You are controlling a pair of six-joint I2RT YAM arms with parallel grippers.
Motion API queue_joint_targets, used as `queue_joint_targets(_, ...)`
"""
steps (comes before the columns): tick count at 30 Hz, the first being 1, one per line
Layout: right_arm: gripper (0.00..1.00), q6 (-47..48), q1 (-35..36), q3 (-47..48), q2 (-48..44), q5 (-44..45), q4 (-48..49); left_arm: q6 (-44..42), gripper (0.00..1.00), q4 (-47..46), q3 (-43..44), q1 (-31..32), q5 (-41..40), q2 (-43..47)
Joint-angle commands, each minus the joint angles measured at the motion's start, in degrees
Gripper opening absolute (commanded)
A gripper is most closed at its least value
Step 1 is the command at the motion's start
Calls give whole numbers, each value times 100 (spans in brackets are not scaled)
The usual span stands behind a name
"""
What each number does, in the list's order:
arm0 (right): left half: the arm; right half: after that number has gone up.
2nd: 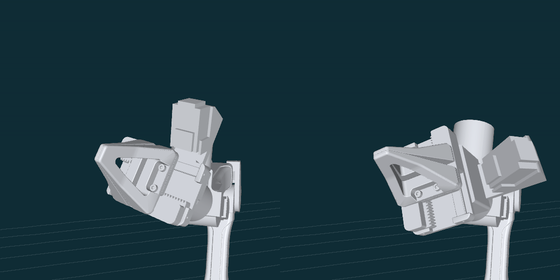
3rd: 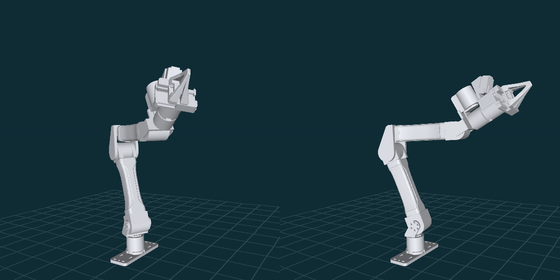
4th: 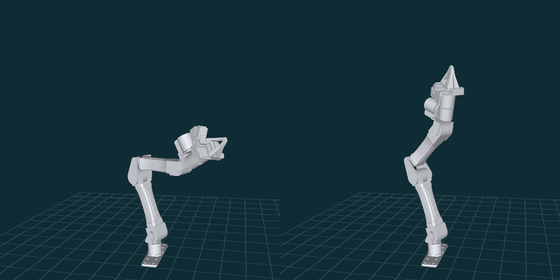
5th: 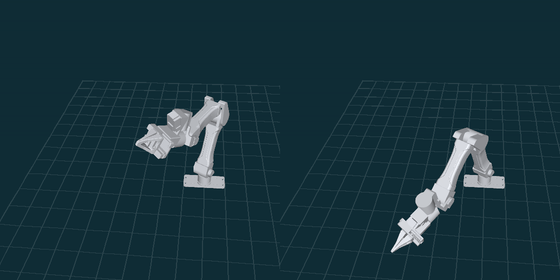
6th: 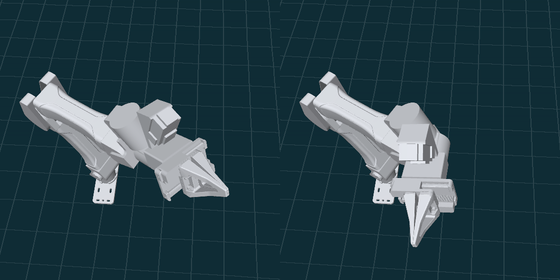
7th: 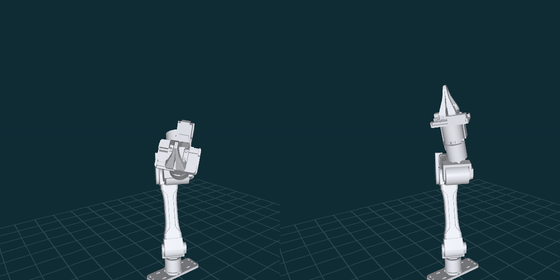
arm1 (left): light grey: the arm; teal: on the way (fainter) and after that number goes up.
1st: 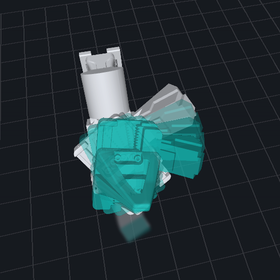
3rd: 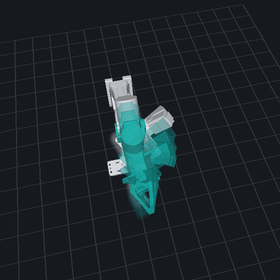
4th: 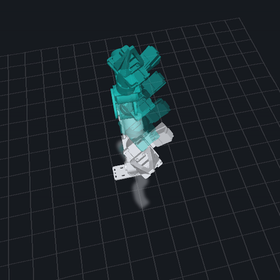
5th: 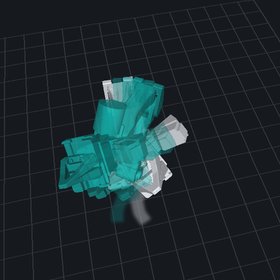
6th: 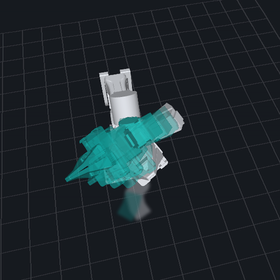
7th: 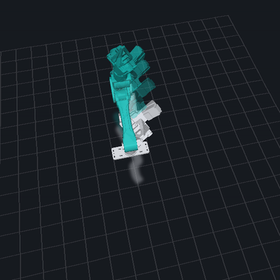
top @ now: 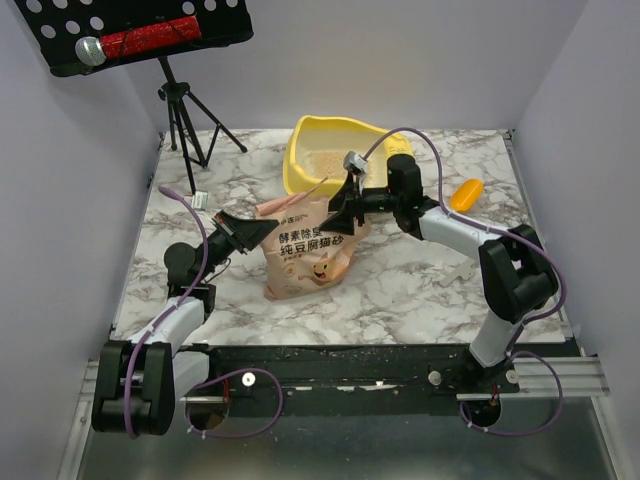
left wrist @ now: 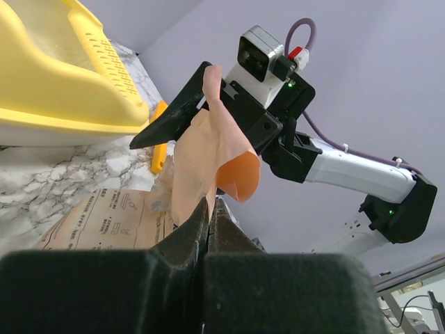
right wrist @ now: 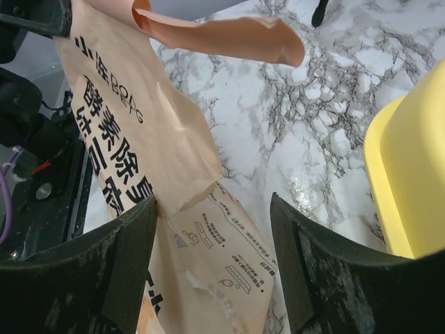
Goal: Fill the litter box with clean litter
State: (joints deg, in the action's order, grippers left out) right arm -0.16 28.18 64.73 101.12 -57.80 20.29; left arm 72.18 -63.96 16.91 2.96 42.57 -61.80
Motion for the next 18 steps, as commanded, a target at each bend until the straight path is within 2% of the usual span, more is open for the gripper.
queue_joint_targets(1,73,88,38,-39,-163,-55,228,173,0,-1030,155,-41,-126,230)
queue_joint_targets(4,74,-544,47,4,47,-669,825,191,0,-1092,155,-50,-99,212)
queue_joint_targets(10,73,-1906,73,-57,408,-1373,2643,209,0,-1118,164,-41,-73,151)
queue_joint_targets(16,73,-3480,117,-197,838,-1752,4753,217,0,-1145,173,-41,-73,124)
queue_joint_targets(18,73,-3700,135,-206,935,-1822,5026,226,0,-1162,181,-41,-82,107)
